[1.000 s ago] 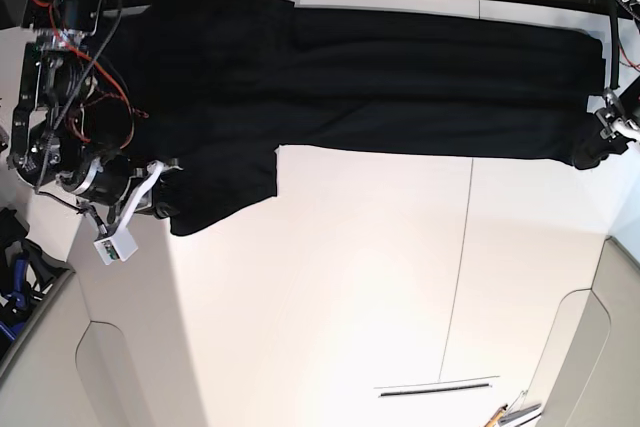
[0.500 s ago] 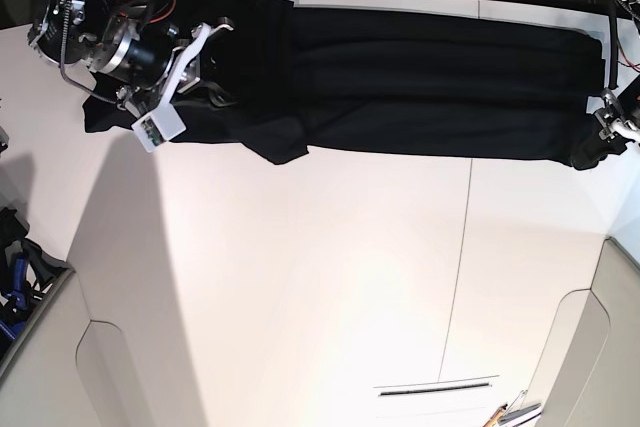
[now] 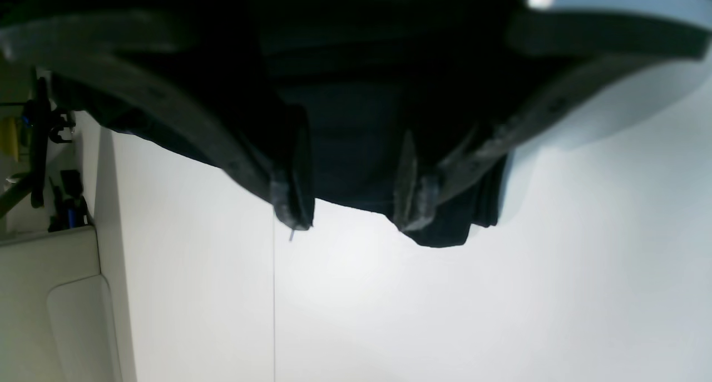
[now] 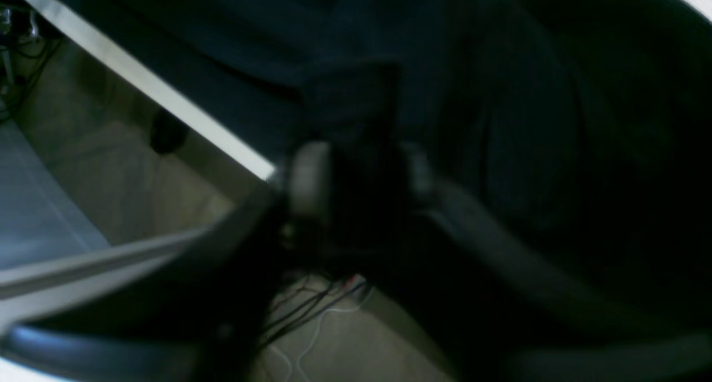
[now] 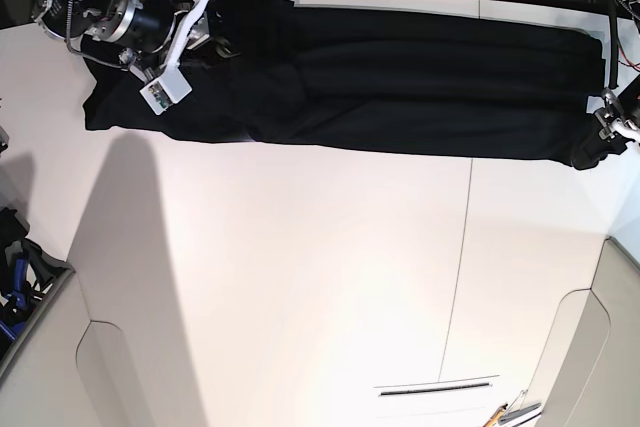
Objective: Fold the T-shirt properly
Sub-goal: 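Pinch the folded strip's end with the right gripper and tuck it inward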
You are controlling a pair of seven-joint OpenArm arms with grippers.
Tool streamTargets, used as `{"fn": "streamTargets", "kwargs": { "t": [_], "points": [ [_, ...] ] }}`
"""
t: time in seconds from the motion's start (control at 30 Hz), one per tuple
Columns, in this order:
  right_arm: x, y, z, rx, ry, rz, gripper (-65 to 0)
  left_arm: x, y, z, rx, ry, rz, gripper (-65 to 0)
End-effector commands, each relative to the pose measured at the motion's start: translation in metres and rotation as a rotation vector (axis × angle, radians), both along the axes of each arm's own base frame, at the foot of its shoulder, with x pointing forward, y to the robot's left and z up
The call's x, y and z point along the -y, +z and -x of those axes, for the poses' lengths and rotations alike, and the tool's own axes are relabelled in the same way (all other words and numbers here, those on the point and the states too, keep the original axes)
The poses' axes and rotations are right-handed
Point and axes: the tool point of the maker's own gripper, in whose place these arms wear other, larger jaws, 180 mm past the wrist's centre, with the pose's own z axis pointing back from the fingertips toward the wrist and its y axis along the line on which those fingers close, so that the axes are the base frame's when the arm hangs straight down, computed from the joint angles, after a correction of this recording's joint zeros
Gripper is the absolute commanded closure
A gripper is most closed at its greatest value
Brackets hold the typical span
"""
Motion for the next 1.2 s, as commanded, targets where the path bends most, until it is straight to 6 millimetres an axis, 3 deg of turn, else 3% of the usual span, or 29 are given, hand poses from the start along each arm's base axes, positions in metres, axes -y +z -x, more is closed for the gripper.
{"fn": "streamTargets", "kwargs": {
  "t": [0.0,0.1,0.23,0.37,0.53,0.73,0.87,1.17],
  "points": [
    [-0.003,0.011,-0.007,0.048,-0.003,-0.026,-25.6,-0.009,0.022,-0.011,0.073,0.008,-0.023,-27.2],
    [-0.004,0.019,-0.012,0.084,-0.001,-0.027,-27.4,-0.013,0.026,-0.013,0.095,0.028,-0.025,-27.2],
    [-0.009,0.045,-0.023,0.197,-0.006,-0.042,-27.4,-0.026,0.035,-0.010,0.122,0.070,-0.024,-27.2],
    [-0.003,0.060,-0.040,0.306,-0.032,0.005,-27.4,-0.040,0.040,-0.002,0.128,0.111,-0.029,-27.2],
    [0.020,0.053,-0.060,0.327,-0.099,0.119,-27.4,-0.038,0.018,0.026,0.035,0.098,-0.025,-35.5],
    [0.026,0.038,-0.068,0.292,-0.123,0.123,-27.4,-0.048,-0.002,0.055,-0.029,0.138,-0.062,-35.7],
    [0.028,0.029,-0.071,0.277,-0.139,0.113,-27.4,-0.051,-0.020,0.064,-0.069,0.169,-0.115,-35.7],
    [0.028,0.026,-0.071,0.271,-0.141,0.108,-27.4,-0.025,-0.041,0.069,-0.073,0.190,-0.035,-35.7]
  ]
}}
